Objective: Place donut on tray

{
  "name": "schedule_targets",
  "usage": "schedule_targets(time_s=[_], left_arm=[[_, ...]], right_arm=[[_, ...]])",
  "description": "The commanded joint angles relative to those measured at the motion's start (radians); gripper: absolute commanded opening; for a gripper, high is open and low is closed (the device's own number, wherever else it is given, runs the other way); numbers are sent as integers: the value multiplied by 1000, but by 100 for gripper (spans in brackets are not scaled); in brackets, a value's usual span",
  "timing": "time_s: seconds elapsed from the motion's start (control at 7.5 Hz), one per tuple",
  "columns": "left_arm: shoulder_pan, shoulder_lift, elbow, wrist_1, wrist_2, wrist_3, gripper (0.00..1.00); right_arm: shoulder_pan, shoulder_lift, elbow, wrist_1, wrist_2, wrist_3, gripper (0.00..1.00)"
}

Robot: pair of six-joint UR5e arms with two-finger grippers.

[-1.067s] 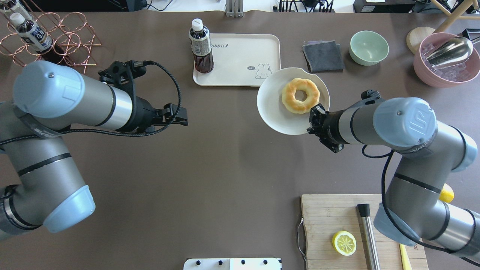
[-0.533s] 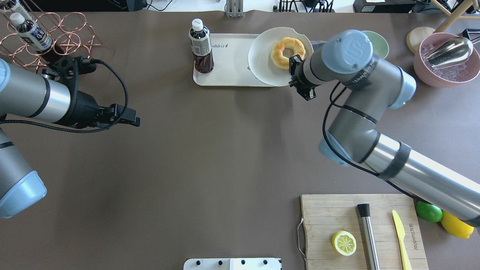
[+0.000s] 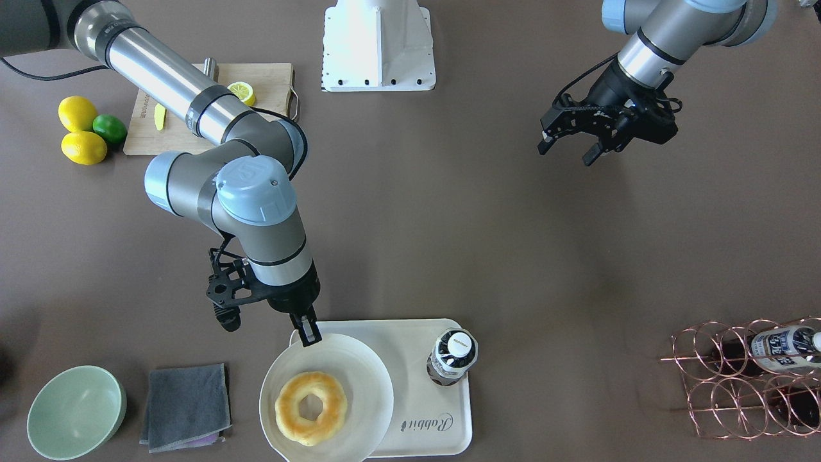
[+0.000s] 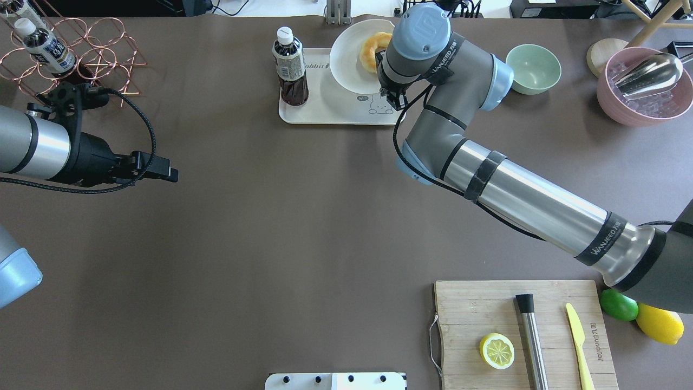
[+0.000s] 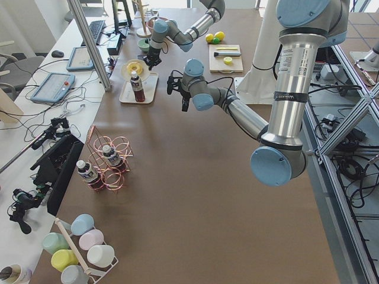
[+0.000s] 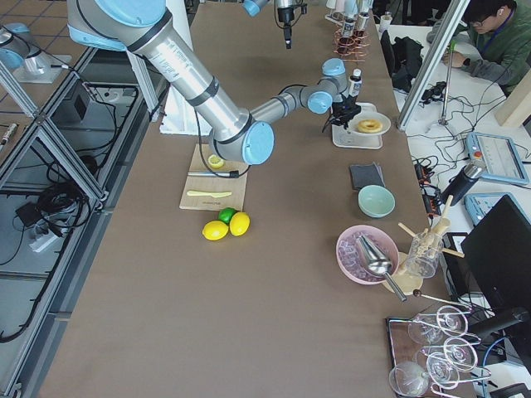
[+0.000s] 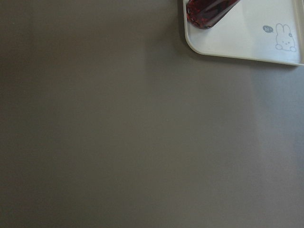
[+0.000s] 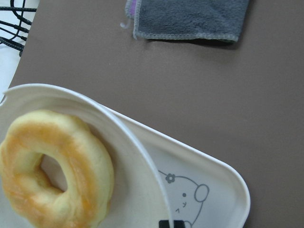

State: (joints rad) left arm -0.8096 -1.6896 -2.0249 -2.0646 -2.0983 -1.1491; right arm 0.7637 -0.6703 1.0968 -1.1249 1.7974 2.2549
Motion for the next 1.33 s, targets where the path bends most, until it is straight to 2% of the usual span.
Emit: schedule_targets(time_s=[0.0,0.13,0.27,0.67,0.8,0.93,1.2], left_arm=[[-17,8,2,-5,0,2,98],[-16,5,3,-5,-2,2,98],[-16,1,9,-5,-2,2,98],[-14,-2,11,-5,-2,2,98],[-16,8,11,-3,-5,44,98],[-28,39,14,-2,-38,134,99],[-180,124,49,0,-154,355,99]], right_arm=[[-33,55,-104,73,-15,34,0],[-44,52,-94,70,-29,-7,73],[-55,40,-57,63,-27,-175,100],[-25,-70,73,59,-12,-196,100],[3,-130,145,9,28,-243,100],[25,-217,249,-48,69,-359,100],[116,-444,458,-104,170,-594,100]])
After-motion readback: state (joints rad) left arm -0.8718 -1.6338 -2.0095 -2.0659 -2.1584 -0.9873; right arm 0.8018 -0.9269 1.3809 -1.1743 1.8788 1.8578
